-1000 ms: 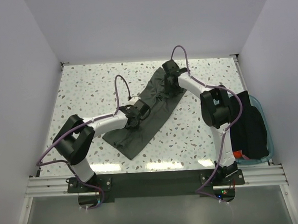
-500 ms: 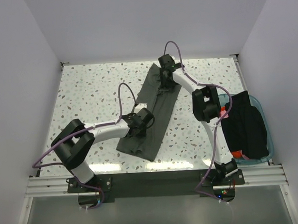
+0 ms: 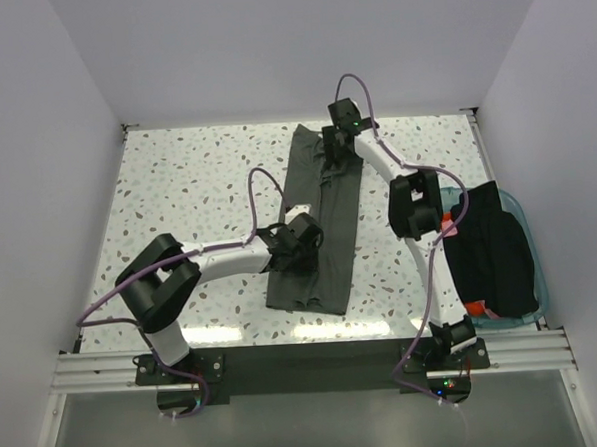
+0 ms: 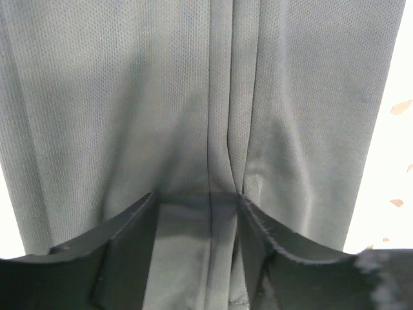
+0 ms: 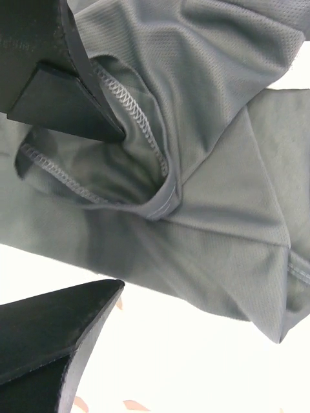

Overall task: Fold and stack the t-shirts
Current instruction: Fold the tshirt

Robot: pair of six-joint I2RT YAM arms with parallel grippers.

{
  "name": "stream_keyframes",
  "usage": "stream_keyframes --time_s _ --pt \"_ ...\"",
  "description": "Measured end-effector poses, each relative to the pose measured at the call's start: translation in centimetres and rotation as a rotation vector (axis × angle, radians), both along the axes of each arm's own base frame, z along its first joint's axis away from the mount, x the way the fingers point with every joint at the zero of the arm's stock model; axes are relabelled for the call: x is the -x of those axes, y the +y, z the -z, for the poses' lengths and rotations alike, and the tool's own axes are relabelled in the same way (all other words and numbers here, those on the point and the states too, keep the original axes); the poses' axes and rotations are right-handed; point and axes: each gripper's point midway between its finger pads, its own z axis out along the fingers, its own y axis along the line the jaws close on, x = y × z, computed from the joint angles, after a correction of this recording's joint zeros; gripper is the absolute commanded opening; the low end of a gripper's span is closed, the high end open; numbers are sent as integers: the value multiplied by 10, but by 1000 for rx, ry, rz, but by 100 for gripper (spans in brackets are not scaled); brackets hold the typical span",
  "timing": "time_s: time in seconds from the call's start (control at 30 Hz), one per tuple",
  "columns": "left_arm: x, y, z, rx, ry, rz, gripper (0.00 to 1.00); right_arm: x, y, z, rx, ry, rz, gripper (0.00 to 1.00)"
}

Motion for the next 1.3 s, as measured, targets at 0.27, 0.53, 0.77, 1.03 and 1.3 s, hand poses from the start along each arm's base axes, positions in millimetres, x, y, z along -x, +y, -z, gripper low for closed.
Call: stream_keyframes --time_s 0.27,0.53,0.77,1.03,1.3 --pt "2 17 -43 -3 -60 -21 63 54 -14 -77 -62 -20 60 90" --pt "26 62 -60 26 -110 -71 60 227 14 -117 -178 -38 7 84" --pt "65 95 -11 -48 6 -37 57 383 33 -8 -139 239 -87 79" --pt "69 93 -20 11 -10 -25 50 415 68 -18 -168 193 -135 56" --pt "63 109 -37 31 -75 -121 45 407 139 -60 -231 80 -263 53"
